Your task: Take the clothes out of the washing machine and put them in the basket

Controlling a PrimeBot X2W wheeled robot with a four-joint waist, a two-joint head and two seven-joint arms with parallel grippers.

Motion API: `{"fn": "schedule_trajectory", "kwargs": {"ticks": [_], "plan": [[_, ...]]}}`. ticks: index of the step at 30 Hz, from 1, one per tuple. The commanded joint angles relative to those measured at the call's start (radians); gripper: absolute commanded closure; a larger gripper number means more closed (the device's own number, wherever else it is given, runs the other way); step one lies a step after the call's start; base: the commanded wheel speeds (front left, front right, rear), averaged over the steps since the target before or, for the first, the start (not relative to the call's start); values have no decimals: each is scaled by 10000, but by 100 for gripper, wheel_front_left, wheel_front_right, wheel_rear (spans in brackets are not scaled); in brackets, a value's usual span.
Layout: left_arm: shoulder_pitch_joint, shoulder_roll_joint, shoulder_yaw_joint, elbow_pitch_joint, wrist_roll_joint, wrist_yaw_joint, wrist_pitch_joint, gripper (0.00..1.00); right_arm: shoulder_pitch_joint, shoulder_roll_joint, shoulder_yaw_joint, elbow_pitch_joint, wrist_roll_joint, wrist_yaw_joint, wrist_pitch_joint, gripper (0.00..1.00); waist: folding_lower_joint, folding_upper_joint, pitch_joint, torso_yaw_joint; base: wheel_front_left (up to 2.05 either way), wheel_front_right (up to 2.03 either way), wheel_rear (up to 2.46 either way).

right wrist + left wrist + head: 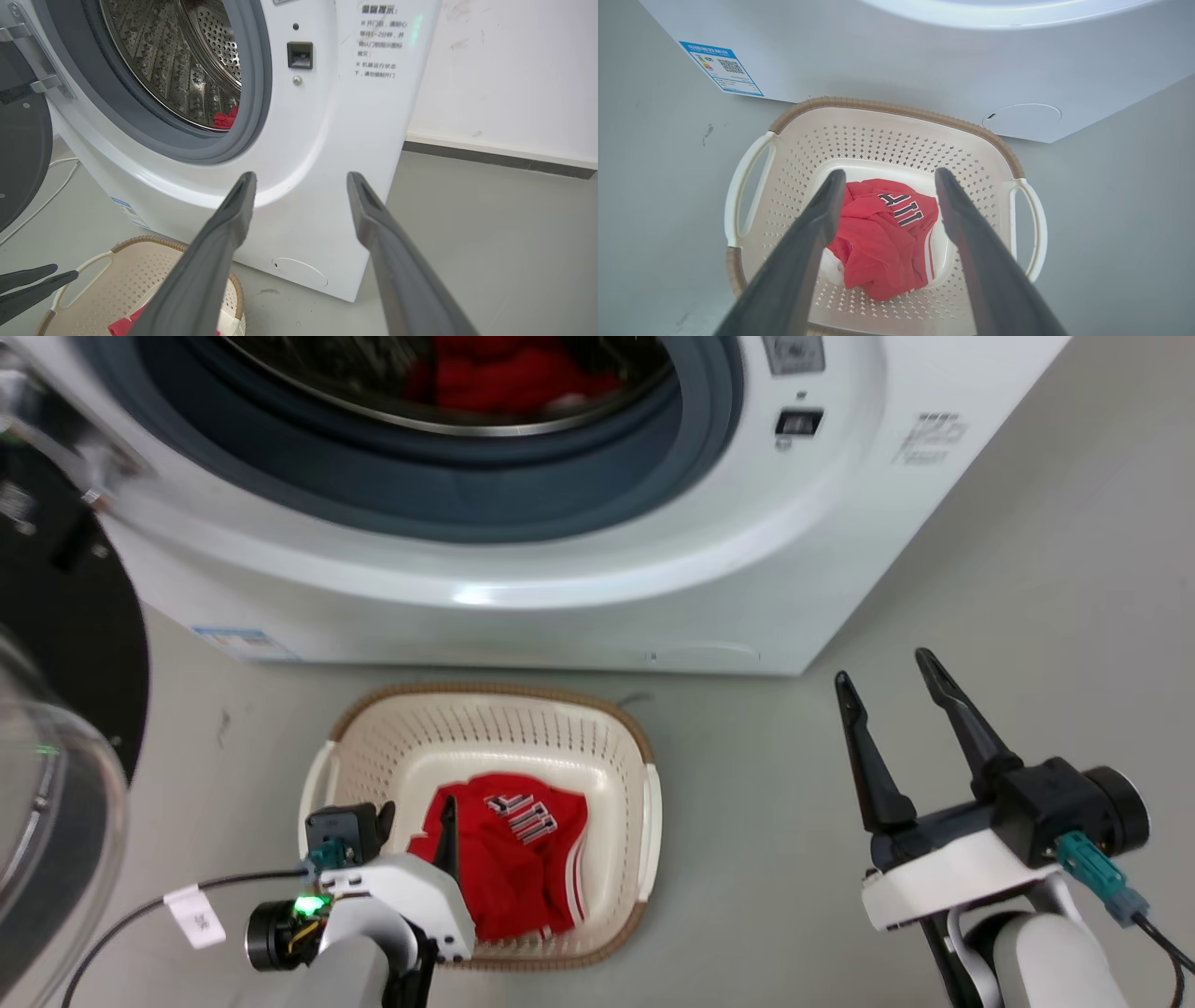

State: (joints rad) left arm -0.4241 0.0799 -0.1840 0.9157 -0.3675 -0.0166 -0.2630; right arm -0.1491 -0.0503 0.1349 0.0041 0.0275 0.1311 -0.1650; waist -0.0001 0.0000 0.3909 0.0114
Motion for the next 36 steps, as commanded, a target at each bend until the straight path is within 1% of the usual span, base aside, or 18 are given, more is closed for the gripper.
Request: {"fn": "schedule_trajectory", "kwargs": {"ticks": [1, 5, 11, 16, 19, 24, 28, 32, 36], "plan": [[250, -38, 50, -181, 87, 6, -22, 0, 180, 2, -41, -53, 62, -5, 21, 0, 1, 0, -1055, 196, 0, 0, 0], [1092, -125, 287, -1564, 573, 15, -23, 0, 552, 2, -284, -290, 77, -7, 112, 0, 1, 0, -1710, 384, 0, 0, 0], [1883, -238, 463, -3276, 1145, -54, -24, 0, 989, 4, -625, -663, 31, -7, 349, 0, 1, 0, -2224, 695, 0, 0, 0], [2070, -289, 333, -4215, 1375, -142, -24, 0, 1223, 4, -929, -993, 39, -7, 515, 0, 1, 0, -2319, 994, 0, 0, 0], [1869, -299, 132, -4544, 1383, -185, -24, 0, 1306, 4, -1050, -1183, 2, -7, 600, 0, 1, 0, -2267, 1126, 0, 0, 0], [828, -301, -378, -4642, 1233, -246, -25, 0, 1258, 4, -1289, -1587, -110, -7, 756, 0, 1, 0, -1950, 1386, 0, 0, 0], [-379, -300, -705, -4514, 1105, -254, -25, 0, 1051, 2, -1303, -1909, -232, -7, 856, 0, 1, 0, -1495, 1407, 0, 0, 0], [-1856, -295, -944, -4008, 946, -248, -25, 0, 841, 2, -1239, -2284, -406, -7, 990, 0, 1, 0, -868, 1283, 0, 0, 0], [-3578, -299, -969, -3024, 943, -331, -25, 0, 586, 2, -1065, -2694, -479, -7, 1042, 0, 1, 0, -80, 940, 0, 0, 0]]}}
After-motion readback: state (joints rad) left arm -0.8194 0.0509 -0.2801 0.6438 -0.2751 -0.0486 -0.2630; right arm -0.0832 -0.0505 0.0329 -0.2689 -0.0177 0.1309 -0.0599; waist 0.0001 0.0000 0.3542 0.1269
